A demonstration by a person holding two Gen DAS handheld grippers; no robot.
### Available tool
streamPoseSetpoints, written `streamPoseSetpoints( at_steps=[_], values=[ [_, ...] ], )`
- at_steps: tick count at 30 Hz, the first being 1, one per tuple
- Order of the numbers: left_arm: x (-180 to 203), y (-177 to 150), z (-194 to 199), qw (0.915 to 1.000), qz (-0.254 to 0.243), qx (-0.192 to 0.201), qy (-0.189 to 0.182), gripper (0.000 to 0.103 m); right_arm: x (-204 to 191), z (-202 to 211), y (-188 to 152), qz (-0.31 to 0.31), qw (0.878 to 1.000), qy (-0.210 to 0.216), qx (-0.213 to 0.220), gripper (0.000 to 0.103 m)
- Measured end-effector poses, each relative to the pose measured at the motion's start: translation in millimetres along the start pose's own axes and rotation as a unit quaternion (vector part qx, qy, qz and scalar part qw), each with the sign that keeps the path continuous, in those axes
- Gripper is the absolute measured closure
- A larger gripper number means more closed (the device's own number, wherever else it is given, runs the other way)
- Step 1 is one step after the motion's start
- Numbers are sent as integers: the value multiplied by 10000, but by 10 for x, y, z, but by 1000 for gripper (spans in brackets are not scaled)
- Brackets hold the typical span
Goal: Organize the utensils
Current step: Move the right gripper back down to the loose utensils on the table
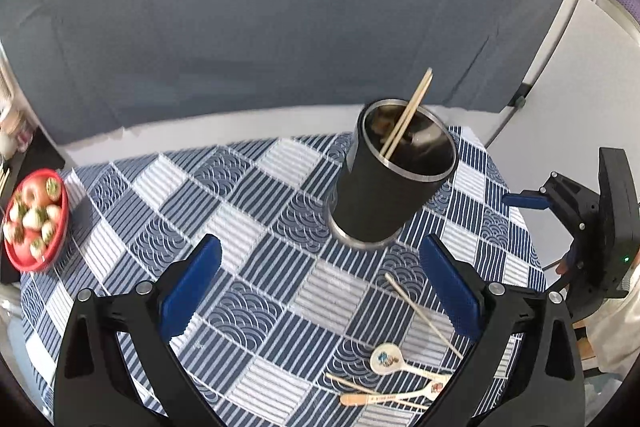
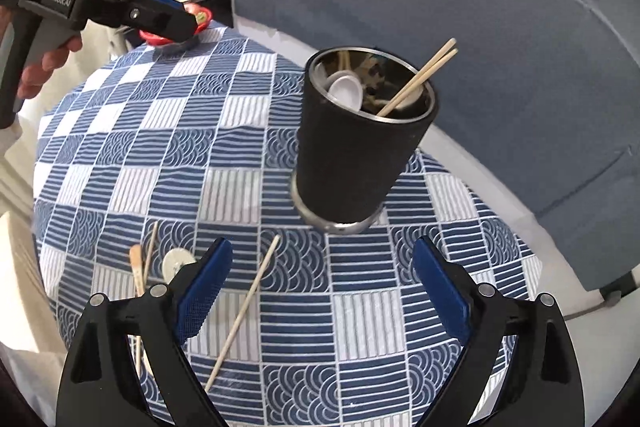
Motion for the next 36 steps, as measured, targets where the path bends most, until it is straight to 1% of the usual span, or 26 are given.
streamPoseSetpoints(
  at_steps=[5,10,18,22,26,32,36],
  values=[
    [-23,-248,-82,9996,30,-264,103,6,-135,-39,-118,92,9997,164,-123,16],
    [32,-542,-175,9983,73,-583,-54,6,-300,-87,-274,243,9991,255,-250,16],
    [114,-885,-314,9958,36,-911,-112,6,-435,-168,-524,328,9972,425,-513,16],
    [165,-1035,-422,9937,-92,-1112,-89,6,-529,-204,-664,360,9959,554,-625,16],
    [250,-1181,-534,9905,-338,-1325,-169,6,-656,-232,-816,460,9941,654,-730,16],
    [330,-1442,-691,9824,-730,-1703,-234,6,-916,-265,-1025,837,9883,796,-993,16],
    [345,-1581,-759,9782,-762,-1888,-402,6,-1056,-297,-1148,885,9839,1019,-1170,16]
  ],
)
Point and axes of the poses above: each gripper's, at about its wrist camera, not at the fingertips, and z roughly against the way its jaws point, x to its right, y to its top, the point moved 7 cm from there along -z, roughly the way its jaws point, and after that the axes turned 1 degree about -y, right-handed, at the moved point
